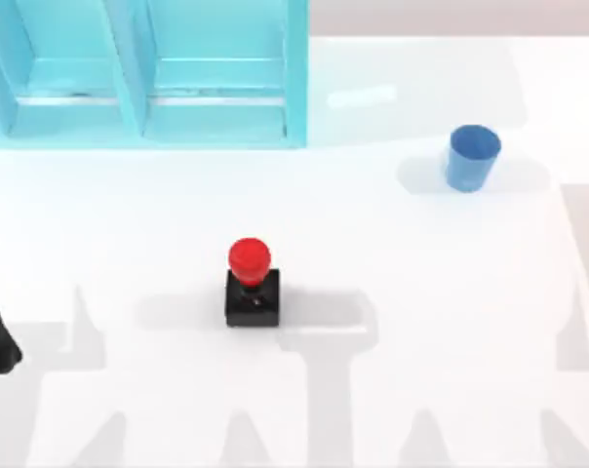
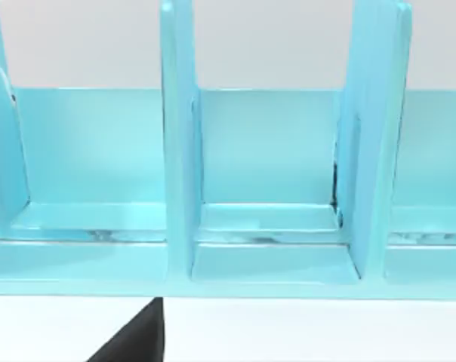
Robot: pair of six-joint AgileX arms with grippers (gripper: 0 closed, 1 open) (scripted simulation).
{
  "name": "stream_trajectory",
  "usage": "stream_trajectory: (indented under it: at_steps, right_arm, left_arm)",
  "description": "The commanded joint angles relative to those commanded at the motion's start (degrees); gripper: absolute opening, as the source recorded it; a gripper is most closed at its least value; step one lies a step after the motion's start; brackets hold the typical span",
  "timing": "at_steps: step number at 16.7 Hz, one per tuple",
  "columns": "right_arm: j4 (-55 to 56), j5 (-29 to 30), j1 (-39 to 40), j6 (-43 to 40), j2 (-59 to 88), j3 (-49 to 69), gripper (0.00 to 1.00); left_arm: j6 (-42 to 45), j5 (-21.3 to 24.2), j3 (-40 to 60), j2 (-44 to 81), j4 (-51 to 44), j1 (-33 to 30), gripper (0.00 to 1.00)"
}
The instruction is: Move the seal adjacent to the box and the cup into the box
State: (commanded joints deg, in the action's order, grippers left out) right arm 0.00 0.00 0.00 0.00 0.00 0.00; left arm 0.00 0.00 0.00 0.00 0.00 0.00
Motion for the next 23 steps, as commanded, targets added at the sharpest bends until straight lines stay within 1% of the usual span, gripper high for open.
stream_trajectory:
  at_steps: [3,5,7,10,15,23]
  right_arm:
    - [-0.2,0.0,0.2,0.2,0.4,0.5,1.00]
    - [-1.2,0.3,1.3,1.2,2.3,3.0,1.00]
    - [-3.4,0.7,3.4,3.1,6.3,8.1,1.00]
    - [-8.9,1.6,7.8,7.0,15.6,19.1,1.00]
    - [-24.3,3.1,17.2,15.2,40.0,43.3,1.00]
    - [-58.5,4.8,32.9,29.4,91.3,85.9,1.00]
  left_arm:
    - [0.0,0.0,0.0,0.0,0.0,0.0,1.00]
    - [0.0,0.0,0.0,0.0,0.0,0.0,1.00]
    - [0.0,0.0,0.0,0.0,0.0,0.0,1.00]
    - [0.0,0.0,0.0,0.0,0.0,0.0,1.00]
    - [0.0,0.0,0.0,0.0,0.0,0.0,1.00]
    - [0.0,0.0,0.0,0.0,0.0,0.0,1.00]
